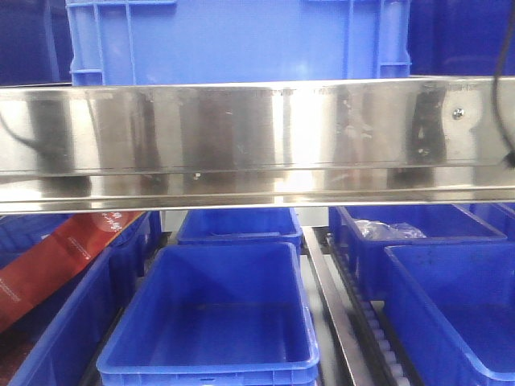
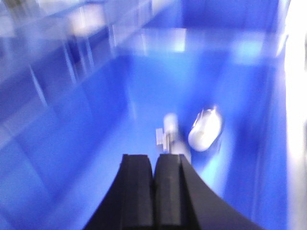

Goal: Place valve from conveyor to right shelf box

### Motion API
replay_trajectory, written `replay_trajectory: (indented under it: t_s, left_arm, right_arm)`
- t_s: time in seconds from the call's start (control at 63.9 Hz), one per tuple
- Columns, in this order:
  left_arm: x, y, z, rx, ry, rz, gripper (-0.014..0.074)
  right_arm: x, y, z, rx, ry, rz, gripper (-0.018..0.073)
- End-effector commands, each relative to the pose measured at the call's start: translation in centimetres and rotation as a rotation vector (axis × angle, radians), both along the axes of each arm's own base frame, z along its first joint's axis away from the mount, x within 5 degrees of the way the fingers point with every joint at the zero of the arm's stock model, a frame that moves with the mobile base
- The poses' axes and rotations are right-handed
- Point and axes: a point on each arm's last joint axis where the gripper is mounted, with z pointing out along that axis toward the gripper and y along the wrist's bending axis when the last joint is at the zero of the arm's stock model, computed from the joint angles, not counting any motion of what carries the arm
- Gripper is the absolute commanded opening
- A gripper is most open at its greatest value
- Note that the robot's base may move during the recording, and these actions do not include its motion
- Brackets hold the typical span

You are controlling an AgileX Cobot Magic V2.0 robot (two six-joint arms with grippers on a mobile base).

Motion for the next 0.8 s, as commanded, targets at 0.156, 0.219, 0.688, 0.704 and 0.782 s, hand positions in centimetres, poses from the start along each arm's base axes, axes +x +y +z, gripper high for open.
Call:
replay_trajectory:
  t_s: [0.156, 0.219, 0.688, 0.704, 0.782]
  left_arm:
    - [-2.7, 1.5, -0.5, -0.165, -0.072, 0.057, -0.0111]
    - [-4.0, 2.3, -0.7, -0.184, -0.102, 0.074, -0.0111]
    - [-15.2, 8.7, -8.8, -0.234, -0.216, 0.177, -0.0111]
    - [-15.8, 9.0, -9.2, -0.235, -0.217, 0.177, -0.0111]
    - [-18.0, 10.0, -10.3, -0.242, -0.23, 0.176, -0.0111]
  right_arm:
    - [-3.0, -2.2, 0.0, -0.065, -0.103, -0.053, -0.0168]
    - [-4.0, -3.0, -0.7, -0.071, -0.126, -0.073, -0.0168]
    - [-15.6, -8.6, -8.5, 0.033, -0.396, -0.179, -0.0168]
    - [-16.0, -8.8, -8.7, 0.03, -0.391, -0.177, -0.0168]
    - [-18.0, -9.5, -10.2, 0.013, -0.353, -0.168, -0.0168]
